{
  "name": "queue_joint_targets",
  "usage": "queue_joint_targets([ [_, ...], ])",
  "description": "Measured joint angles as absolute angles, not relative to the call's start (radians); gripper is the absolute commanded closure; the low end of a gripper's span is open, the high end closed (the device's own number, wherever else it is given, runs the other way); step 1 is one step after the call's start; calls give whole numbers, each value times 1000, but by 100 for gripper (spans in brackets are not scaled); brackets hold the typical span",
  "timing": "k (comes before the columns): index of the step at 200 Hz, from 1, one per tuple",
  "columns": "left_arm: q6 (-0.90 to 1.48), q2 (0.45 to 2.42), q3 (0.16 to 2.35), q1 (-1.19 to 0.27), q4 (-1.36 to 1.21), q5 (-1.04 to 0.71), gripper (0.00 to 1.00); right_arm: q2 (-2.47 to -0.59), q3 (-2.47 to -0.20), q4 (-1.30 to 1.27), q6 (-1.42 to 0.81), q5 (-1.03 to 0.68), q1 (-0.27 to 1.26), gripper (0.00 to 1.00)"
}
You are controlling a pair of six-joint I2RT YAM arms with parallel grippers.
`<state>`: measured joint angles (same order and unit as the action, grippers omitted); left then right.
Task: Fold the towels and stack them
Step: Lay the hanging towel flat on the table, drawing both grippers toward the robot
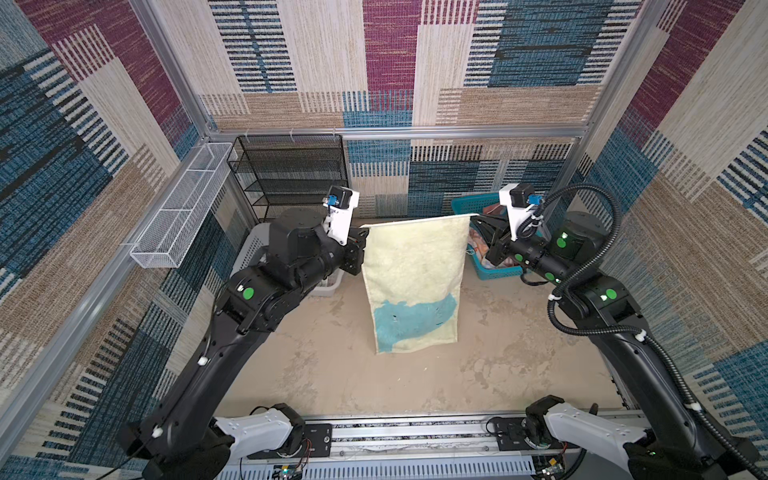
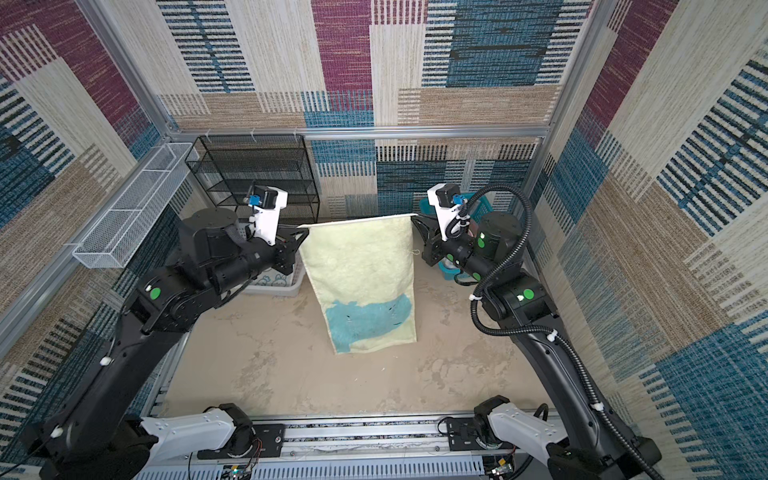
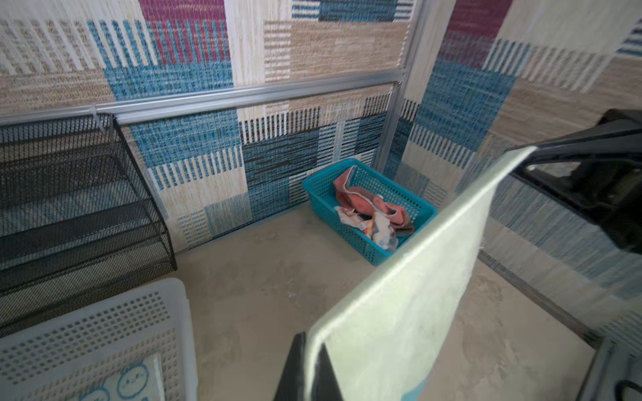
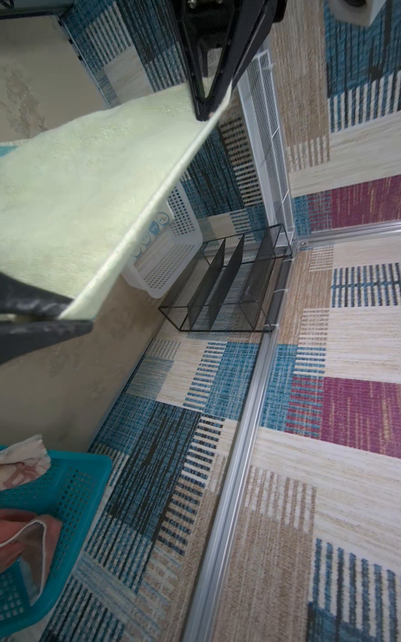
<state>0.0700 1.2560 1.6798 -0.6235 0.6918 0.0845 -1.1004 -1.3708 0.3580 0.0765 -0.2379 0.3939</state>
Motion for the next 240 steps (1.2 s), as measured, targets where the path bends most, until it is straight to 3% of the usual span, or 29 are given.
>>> queue_joint_targets([
  [50, 23, 1543, 1700, -582, 635, 237, 100, -1282, -1308, 303, 77, -120, 355, 100],
  [121, -68, 1888, 1818, -551, 504, 388, 100, -1555, -1269, 127, 76, -105, 286, 100],
  [179, -92, 1982, 1824, -548, 458, 443, 100, -1668, -1240, 41, 60, -109, 268, 100],
  [240, -93, 2038, 1915, -509, 449, 461, 100, -1771, -1363, -9, 53, -131, 266, 100],
])
